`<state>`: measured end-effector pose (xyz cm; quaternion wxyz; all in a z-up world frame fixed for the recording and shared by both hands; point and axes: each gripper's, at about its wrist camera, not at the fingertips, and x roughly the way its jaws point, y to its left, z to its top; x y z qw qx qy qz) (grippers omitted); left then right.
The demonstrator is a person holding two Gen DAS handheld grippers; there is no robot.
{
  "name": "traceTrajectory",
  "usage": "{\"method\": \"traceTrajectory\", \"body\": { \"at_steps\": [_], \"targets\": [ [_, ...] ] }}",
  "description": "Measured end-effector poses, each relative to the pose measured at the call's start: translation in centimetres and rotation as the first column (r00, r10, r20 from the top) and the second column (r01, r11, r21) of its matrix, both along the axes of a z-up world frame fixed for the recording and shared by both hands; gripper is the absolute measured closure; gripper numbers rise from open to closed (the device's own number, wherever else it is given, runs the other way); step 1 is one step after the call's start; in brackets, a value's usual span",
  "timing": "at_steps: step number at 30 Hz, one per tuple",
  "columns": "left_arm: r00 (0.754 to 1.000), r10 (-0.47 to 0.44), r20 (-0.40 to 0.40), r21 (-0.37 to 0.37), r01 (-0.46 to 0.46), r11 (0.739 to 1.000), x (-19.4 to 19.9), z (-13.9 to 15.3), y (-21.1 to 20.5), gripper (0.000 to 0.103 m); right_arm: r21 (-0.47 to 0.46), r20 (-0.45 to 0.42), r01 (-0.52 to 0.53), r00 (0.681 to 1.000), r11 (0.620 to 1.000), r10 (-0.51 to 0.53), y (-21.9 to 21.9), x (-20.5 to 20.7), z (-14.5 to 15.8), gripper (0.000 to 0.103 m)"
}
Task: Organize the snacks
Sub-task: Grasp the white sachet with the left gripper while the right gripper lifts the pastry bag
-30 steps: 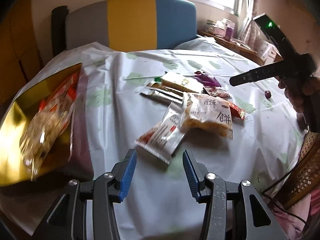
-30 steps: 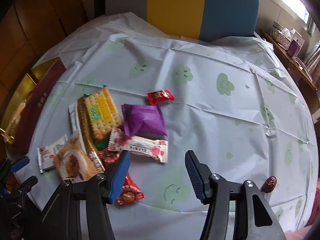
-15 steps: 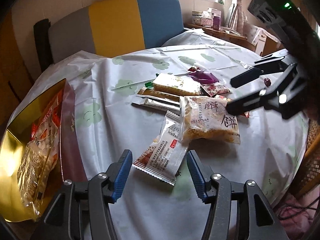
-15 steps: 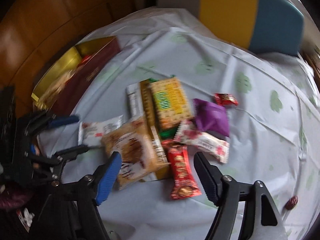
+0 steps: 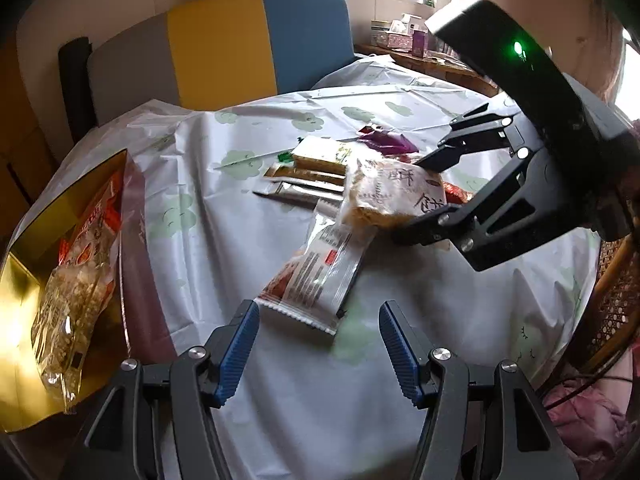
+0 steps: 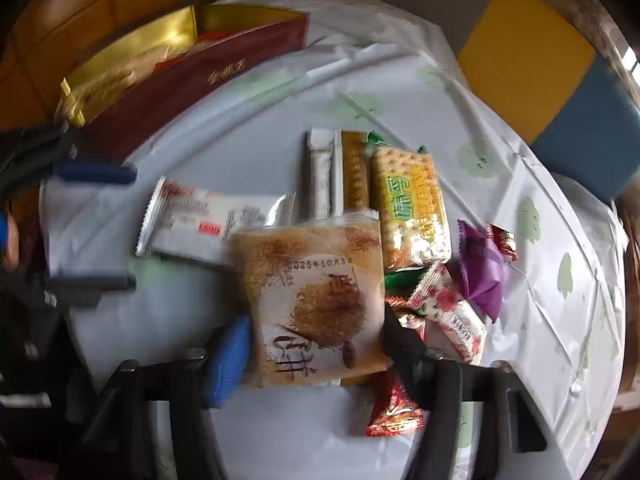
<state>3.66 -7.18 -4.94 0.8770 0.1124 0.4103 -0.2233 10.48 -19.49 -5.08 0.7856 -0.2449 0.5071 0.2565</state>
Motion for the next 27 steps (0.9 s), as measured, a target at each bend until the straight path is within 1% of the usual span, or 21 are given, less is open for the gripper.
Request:
{"method": "traceTrajectory", "body": {
  "at_steps": [4,6,8,10,11,12,13,16,19,20,21,22,23,24,25,27],
  "targets": [
    [1.000,-0.014,0.013,0.017,0.014,1.000,0.7,0.3,-0.8,0.040,0.058,0.015,0.042,0.999,0.997,-0.043,-1.3,0.7,1.4,0.043],
    [1.000,-0.020,0.016,0.039,0.019,0.999,1.4,0.2,-1.3,0.040,0.105,0.012,0.098,0.995,0.990,-0.100,-2.6,1.3,2.2,0.043],
    [0.999,-0.033,0.005,0.058,0.032,0.998,2.1,-0.1,-1.8,0.040,0.153,0.026,0.173,0.984,0.973,-0.179,-4.3,2.1,3.1,0.043],
    [0.999,-0.036,0.003,0.077,0.035,0.996,2.8,-0.4,-2.2,0.040,0.142,0.022,0.272,0.960,0.952,-0.278,-5.6,3.1,3.0,0.043],
    [0.999,-0.041,0.002,0.080,0.041,0.996,3.1,-0.5,-2.4,0.040,0.107,0.020,0.326,0.944,0.939,-0.330,-6.4,3.6,2.5,0.043],
    [0.999,-0.044,-0.001,0.084,0.044,0.996,3.5,-0.6,-2.5,0.040,0.083,0.021,0.352,0.935,0.932,-0.354,-6.7,3.9,2.2,0.043],
    [0.999,-0.047,-0.004,0.089,0.047,0.995,3.9,-0.6,-2.8,0.040,0.062,0.022,0.371,0.928,0.927,-0.373,-7.2,4.1,1.8,0.043],
    [0.998,-0.060,-0.019,0.094,0.062,0.994,4.8,-0.8,-3.4,0.040,0.059,0.012,0.400,0.916,0.915,-0.401,-7.7,4.6,1.6,0.043],
    [0.996,-0.071,-0.048,0.113,0.076,0.991,5.8,-1.8,-4.0,0.040,0.069,0.012,0.431,0.902,0.900,-0.433,-8.5,5.3,1.7,0.043],
    [0.997,-0.066,-0.049,0.097,0.071,0.993,5.9,-1.9,-4.0,0.040,0.075,0.008,0.443,0.896,0.893,-0.445,-8.6,5.4,1.7,0.043],
    [0.997,-0.059,-0.054,0.078,0.063,0.995,6.0,-2.0,-3.9,0.043,0.082,0.005,0.458,0.888,0.885,-0.459,-9.0,5.6,1.8,0.043],
    [0.997,-0.040,-0.063,0.052,0.043,0.998,6.1,-2.0,-3.6,0.043,0.088,0.007,0.481,0.875,0.872,-0.483,-9.5,5.9,1.8,0.043],
    [0.998,-0.028,-0.060,0.044,0.031,0.999,6.0,-2.1,-3.6,0.044,0.088,0.009,0.500,0.864,0.861,-0.503,-9.9,6.2,2.2,0.043],
    [0.998,-0.017,-0.053,0.041,0.020,0.999,5.9,-2.2,-3.6,0.044,0.085,0.008,0.521,0.852,0.849,-0.523,-10.5,6.3,2.4,0.043],
    [0.999,-0.008,-0.040,0.044,0.009,0.999,5.6,-2.2,-3.7,0.044,0.088,0.006,0.553,0.832,0.829,-0.555,-11.2,6.6,2.4,0.043],
    [1.000,0.011,-0.028,0.042,-0.009,0.999,5.3,-2.3,-3.7,0.045,0.105,0.002,0.588,0.807,0.802,-0.591,-12.2,6.8,2.6,0.043]
  ]
}}
